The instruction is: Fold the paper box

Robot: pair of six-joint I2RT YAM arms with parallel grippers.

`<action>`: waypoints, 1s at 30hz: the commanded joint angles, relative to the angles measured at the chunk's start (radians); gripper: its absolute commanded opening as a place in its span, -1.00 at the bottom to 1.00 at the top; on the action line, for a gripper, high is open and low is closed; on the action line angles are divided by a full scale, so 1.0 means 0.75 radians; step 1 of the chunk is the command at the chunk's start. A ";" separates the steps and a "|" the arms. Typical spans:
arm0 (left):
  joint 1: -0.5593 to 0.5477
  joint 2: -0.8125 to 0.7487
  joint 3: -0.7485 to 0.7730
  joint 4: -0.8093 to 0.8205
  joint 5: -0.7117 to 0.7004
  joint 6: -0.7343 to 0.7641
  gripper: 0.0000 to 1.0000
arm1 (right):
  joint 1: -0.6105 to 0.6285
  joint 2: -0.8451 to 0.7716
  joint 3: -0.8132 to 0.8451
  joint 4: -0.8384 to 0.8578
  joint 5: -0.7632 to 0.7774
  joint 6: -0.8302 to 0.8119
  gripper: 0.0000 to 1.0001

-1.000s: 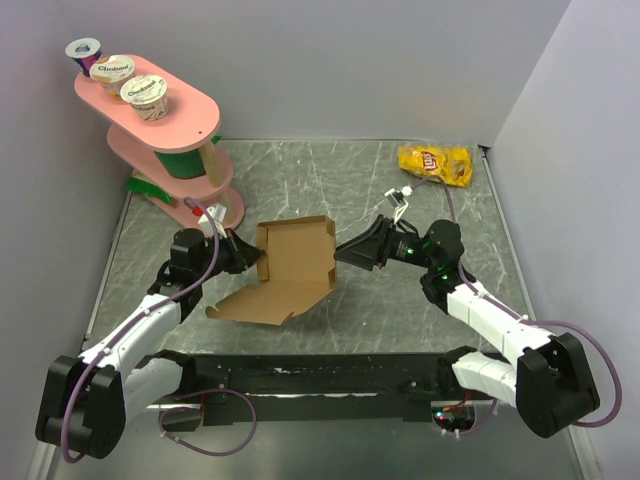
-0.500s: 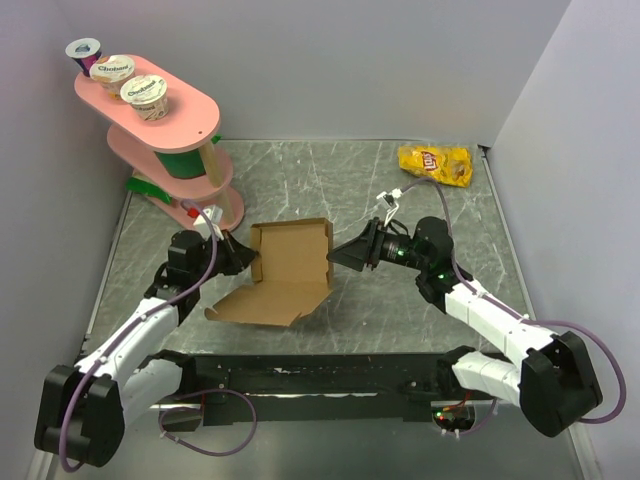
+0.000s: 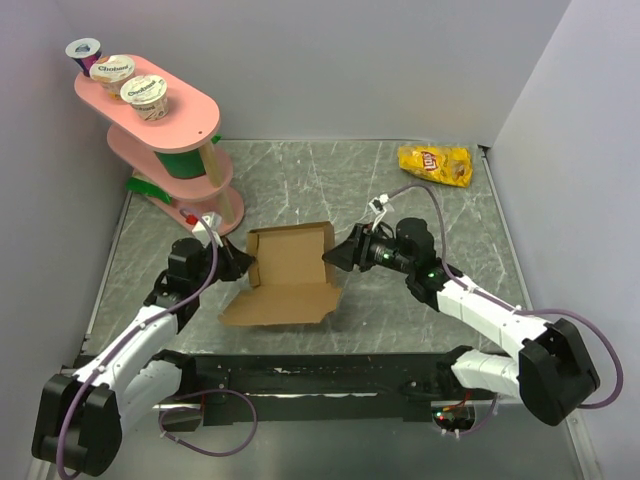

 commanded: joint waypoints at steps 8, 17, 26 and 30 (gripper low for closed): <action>-0.051 0.061 -0.065 0.191 0.097 -0.044 -0.98 | 0.084 0.174 0.067 -0.204 0.382 -0.129 0.19; -0.051 0.219 -0.145 0.336 0.100 -0.067 -0.98 | 0.088 0.340 0.069 -0.259 0.525 -0.172 0.11; -0.070 0.395 -0.053 0.189 -0.106 -0.124 -0.98 | 0.093 0.363 0.151 -0.404 0.609 -0.199 0.08; -0.090 0.483 0.012 0.119 -0.196 -0.144 -0.98 | 0.080 0.328 0.169 -0.506 0.619 -0.227 0.14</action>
